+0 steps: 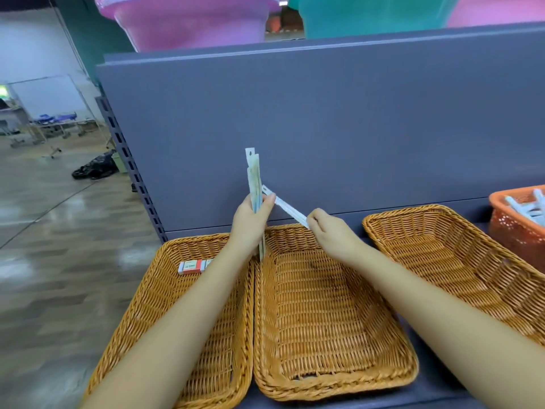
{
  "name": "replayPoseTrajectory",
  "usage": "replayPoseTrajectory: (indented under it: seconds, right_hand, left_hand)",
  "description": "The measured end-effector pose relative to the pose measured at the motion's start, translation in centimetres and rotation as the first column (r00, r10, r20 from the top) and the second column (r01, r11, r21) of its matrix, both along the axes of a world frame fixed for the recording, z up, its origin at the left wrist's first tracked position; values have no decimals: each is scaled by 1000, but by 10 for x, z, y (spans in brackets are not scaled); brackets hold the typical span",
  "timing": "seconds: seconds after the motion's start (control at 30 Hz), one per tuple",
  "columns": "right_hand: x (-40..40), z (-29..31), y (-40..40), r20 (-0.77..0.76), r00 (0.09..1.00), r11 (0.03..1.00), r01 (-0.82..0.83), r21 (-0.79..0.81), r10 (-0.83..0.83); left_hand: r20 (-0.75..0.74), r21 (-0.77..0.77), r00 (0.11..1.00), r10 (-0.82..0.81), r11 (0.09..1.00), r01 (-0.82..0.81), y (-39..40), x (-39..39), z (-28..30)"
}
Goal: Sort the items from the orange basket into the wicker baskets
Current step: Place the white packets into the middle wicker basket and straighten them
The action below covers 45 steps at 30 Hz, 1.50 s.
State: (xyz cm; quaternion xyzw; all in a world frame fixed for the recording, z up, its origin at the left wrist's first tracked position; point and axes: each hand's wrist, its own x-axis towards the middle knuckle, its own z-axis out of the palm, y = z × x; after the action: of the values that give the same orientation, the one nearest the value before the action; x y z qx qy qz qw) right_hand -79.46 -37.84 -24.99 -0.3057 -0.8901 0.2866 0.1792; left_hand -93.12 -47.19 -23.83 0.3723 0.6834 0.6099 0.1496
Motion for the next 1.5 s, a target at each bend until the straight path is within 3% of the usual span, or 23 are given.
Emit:
replayPoseTrajectory:
  seconds: [0.1,0.23,0.5,0.73,0.93,1.1,1.2,1.27,1.33,1.4,1.5]
  right_hand:
    - [11,-2,19,168,982,992,-102,79,87]
    - [10,-1,31,438,882,950,-267,162,173]
    - [-24,-18,34,588,799,924,-313,221,130]
    - [-28,-39,35,519,854,924,-231,306,41]
    - [-29,-45,27,471,882,839,-236,491,-27]
    - [-31,-46,24,461,888,838,-243,488,-10]
    - [-29,-31,16,263,963,923,-157,351,63]
    - [-29,-16,-1,68,984,980,-173,100,167]
    - [-31,-4,-21,-80,969,960,-242,-141,233]
    - [-35,-2,-33,-136,963,947,-254,-197,231]
    - [-39,-7,-39,-176,975,974,-165,-153,137]
  left_hand:
    - [-13,20,999,30,999,-30,-6,-4,7]
    - [16,37,999,49,998,-50,-9,-6,14]
    - [52,24,997,54,998,-55,-11,0,5]
    - [17,13,1000,19,1000,-19,-10,4,4]
    - [26,30,1000,16,999,-16,-8,5,4]
    - [18,33,1000,16,999,-16,-6,6,5]
    - [31,44,999,18,999,-20,-5,6,5]
    - [63,64,998,22,998,-26,-5,6,4]
    - [115,91,993,25,995,-35,-4,6,5]
    - [163,114,986,28,992,-47,-4,7,5]
    - [197,115,980,35,992,-59,-4,6,4]
